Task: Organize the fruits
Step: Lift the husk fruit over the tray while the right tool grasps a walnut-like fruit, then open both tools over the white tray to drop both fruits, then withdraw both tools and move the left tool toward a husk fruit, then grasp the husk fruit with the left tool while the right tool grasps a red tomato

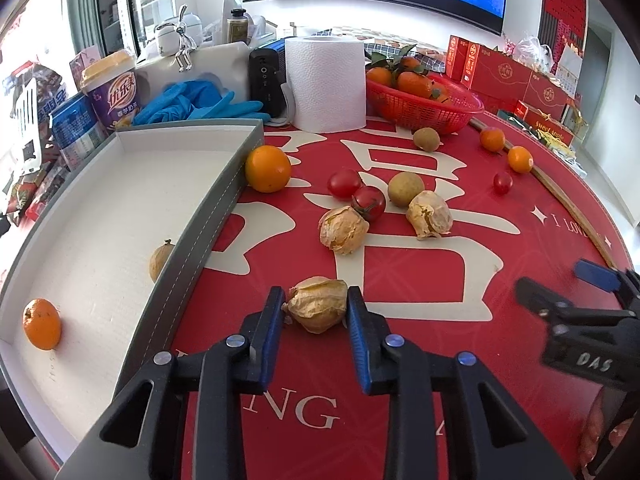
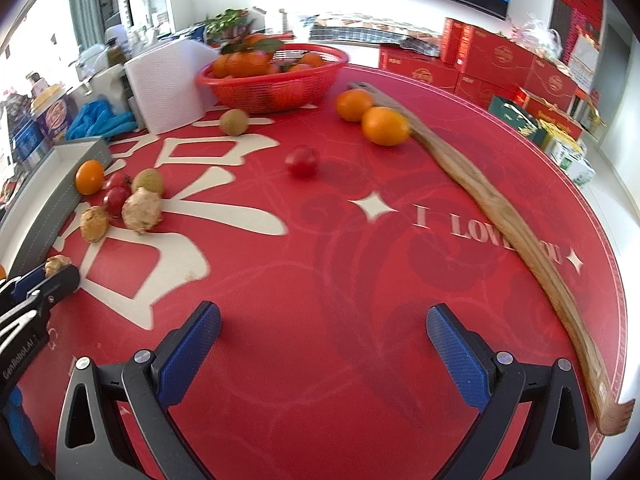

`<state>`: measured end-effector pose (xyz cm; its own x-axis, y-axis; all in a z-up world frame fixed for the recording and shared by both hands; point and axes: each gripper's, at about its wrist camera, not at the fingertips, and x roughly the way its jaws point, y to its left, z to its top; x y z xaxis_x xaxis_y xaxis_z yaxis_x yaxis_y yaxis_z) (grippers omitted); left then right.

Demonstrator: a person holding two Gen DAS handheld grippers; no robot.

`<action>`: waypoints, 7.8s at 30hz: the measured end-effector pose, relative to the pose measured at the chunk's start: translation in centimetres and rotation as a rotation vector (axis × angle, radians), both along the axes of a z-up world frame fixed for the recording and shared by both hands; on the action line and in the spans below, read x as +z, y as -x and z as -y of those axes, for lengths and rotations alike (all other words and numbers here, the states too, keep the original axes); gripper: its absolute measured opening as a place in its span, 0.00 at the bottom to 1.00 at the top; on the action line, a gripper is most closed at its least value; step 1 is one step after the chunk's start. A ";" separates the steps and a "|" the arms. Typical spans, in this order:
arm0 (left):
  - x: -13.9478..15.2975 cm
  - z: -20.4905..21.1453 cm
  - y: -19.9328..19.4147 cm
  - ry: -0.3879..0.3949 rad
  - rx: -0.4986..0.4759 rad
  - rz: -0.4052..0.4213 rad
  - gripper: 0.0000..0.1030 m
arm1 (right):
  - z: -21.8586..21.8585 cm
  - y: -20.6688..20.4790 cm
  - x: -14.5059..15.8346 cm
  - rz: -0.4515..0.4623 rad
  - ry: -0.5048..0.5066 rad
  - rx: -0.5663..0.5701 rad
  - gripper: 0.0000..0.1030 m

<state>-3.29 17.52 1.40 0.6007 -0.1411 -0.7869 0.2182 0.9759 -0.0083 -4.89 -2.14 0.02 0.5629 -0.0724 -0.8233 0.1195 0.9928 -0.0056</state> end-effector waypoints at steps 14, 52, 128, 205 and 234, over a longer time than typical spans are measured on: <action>0.0 -0.4 0.0 0.012 0.020 -0.002 0.32 | -7.9 -7.0 0.0 0.000 0.004 0.236 0.97; 3.8 -14.1 -1.5 0.079 0.212 0.089 0.27 | -11.6 -4.2 4.2 -0.021 -0.212 0.320 0.24; -0.7 1.1 0.4 -0.016 -0.003 -0.056 0.99 | 2.3 1.3 -0.4 0.014 0.003 -0.110 1.00; 0.0 2.1 -1.0 -0.066 -0.062 0.020 0.25 | 2.0 0.4 -0.3 0.008 0.002 -0.095 1.00; 0.1 1.2 -1.0 -0.006 -0.038 0.004 0.23 | 3.8 -3.8 1.2 0.005 -0.272 -0.011 0.21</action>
